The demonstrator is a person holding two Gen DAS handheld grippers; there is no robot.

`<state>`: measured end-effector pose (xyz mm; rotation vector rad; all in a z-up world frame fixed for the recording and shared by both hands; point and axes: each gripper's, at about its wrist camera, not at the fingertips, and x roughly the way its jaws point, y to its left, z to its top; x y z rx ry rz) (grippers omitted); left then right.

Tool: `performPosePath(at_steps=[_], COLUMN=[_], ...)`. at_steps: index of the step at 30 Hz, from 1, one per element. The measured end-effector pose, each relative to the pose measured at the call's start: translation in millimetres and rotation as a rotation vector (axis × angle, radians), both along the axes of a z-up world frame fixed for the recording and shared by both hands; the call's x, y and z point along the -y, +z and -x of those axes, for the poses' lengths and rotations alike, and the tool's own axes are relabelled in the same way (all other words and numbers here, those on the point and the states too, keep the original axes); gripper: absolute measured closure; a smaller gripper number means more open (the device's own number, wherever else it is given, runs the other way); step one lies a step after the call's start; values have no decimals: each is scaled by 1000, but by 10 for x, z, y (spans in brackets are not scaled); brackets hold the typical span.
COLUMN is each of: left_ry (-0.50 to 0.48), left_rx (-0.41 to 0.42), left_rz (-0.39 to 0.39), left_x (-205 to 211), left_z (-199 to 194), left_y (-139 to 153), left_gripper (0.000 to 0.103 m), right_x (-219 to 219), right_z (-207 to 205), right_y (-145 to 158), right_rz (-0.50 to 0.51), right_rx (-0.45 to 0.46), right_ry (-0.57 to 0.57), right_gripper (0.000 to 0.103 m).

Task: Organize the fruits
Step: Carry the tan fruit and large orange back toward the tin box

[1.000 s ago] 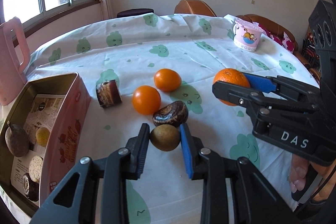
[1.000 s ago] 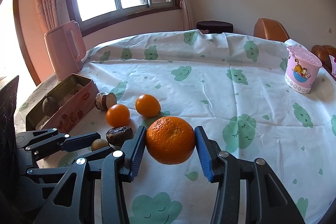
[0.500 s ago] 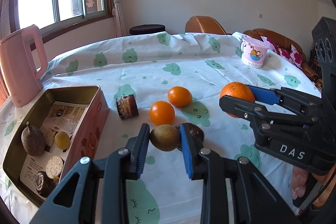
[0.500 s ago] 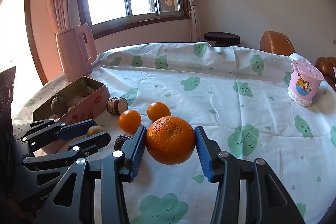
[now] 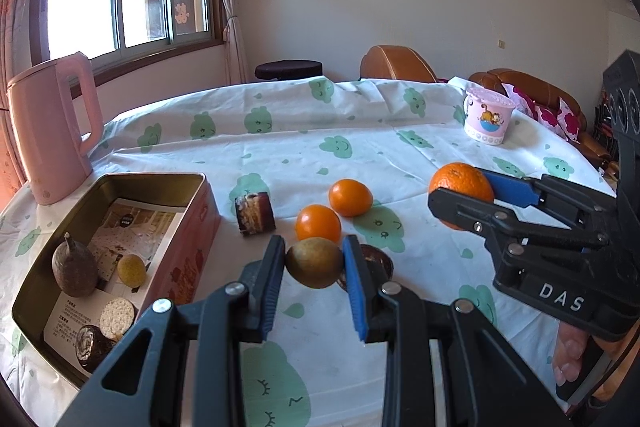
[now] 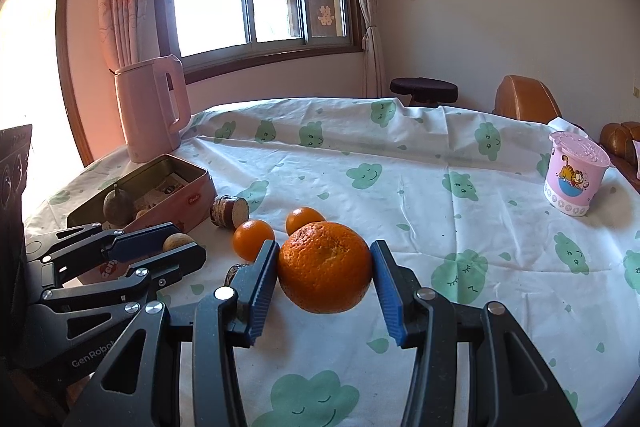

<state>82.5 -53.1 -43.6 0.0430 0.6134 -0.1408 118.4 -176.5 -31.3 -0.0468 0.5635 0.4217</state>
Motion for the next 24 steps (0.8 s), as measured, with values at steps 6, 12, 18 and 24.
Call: performPosePath(at_steps=[6,12,18,24], left_ry=[14,24,30,39], left_rx=[26,43,59,78], left_rz=[-2,0,5,12], left_x=[-10,-25,-41,-64], left_z=[47,73,95,125], left_y=[24,43,58,75], left_gripper=[72,72,72,72], right_x=[19,29,39,44], right_z=[37,59,92,129], right_y=[23,42,61,79], right_rz=[-9,-13,-19,-24], right_rx=[24,41,61,81], right_ry=[-2,-3,-3,-4], right_gripper=[54,54,54,54])
